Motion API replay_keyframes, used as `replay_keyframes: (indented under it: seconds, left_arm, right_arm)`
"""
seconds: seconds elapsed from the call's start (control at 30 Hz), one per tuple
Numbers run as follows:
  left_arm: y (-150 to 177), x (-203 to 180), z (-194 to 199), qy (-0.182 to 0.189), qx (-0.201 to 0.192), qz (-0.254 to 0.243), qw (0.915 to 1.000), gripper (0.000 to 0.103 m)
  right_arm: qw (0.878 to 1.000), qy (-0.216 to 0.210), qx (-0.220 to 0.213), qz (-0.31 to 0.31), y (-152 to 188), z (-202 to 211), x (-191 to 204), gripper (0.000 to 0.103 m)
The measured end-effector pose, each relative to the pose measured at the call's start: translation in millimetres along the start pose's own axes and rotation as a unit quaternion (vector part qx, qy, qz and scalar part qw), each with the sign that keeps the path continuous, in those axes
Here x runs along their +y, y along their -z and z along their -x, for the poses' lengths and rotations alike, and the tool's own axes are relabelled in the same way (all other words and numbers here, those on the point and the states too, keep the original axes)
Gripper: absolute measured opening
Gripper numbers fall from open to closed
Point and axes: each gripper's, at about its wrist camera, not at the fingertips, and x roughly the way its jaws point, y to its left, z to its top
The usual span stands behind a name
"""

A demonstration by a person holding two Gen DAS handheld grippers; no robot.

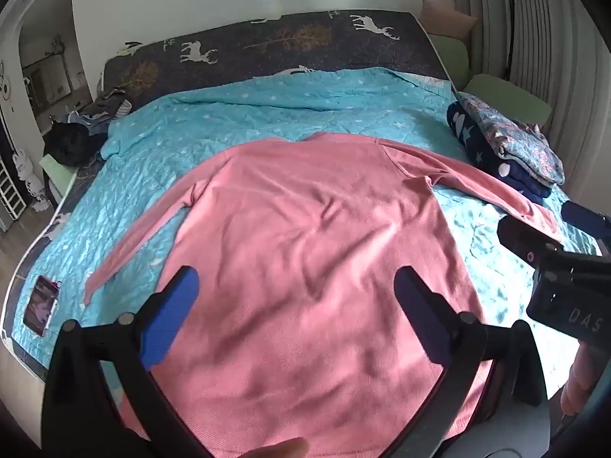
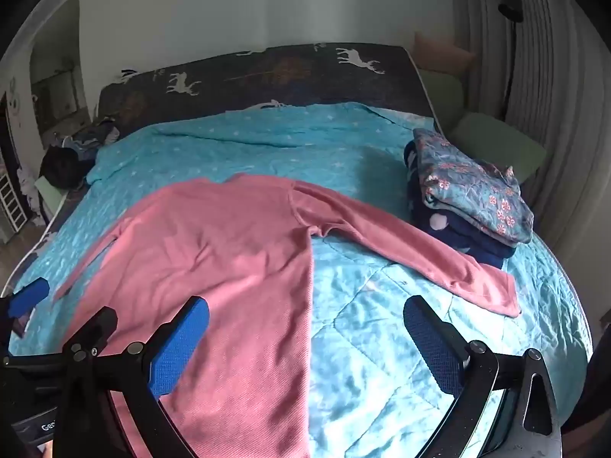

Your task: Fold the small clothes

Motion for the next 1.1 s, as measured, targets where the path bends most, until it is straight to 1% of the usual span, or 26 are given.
replay_keyframes:
  seconds: [0.07, 0.1, 0.13, 0.17, 0.23, 0.27, 0.43, 0.63, 0.9, 1.1]
  left_arm:
    - [0.5, -0.8, -3.9, 0.011, 0.018, 0.001, 0.9998, 0.102]
    - [1.4, 7.4, 6.2, 0.017, 0.006, 0.015, 0.9997, 0.102]
    - [3.6, 10.3, 8.5, 0.019, 0.006, 0.015, 0.9997, 0.102]
    - [7.8, 12.2, 11.7, 0.015, 0.001, 0.014, 0.9998, 0.102]
    - [16.4, 18.1, 19.0, 0.011, 0.002, 0.010, 0.9999, 0.102]
    - [16.2, 13.9, 15.3, 0.006, 0.011, 0.009, 0.9999, 0.102]
    - [21.2, 15.5, 12.9, -0.007, 0.017, 0.009, 0.9998, 0.102]
    - [23.4, 24.0, 11.3, 0.002, 0.014, 0.031, 0.9994, 0.102]
    - [23.3, 24.9, 1.5, 0.002, 0.022, 0.027, 0.9994, 0.102]
    - [23.6, 24.3, -6.9, -0.009, 0.028, 0.019, 0.9994, 0.102]
  right_arm:
    - [1.000, 0.001, 0.002, 0.000, 1.0, -2.1, -6.0, 0.103]
    - [1.000, 0.007, -0.008, 0.012, 3.9, 2.2, -0.3, 0.103]
    - [0.999, 0.015, -0.019, 0.031, 7.3, 10.1, 11.4, 0.103]
    - [0.999, 0.018, -0.021, 0.035, 9.0, 14.1, 17.5, 0.103]
    - [0.999, 0.014, -0.016, 0.032, 9.8, 18.4, 21.0, 0.103]
    - [0.999, 0.010, -0.012, 0.028, 8.7, 19.6, 20.7, 0.103]
    - [1.000, 0.003, -0.006, 0.023, 11.6, 19.7, 22.1, 0.103]
    - [1.000, 0.002, -0.001, 0.028, 12.1, 16.9, 27.5, 0.103]
    - [1.000, 0.003, 0.011, 0.029, 12.7, 5.6, 29.6, 0.103]
    - [0.999, 0.003, 0.022, 0.025, 13.3, -6.1, 28.5, 0.103]
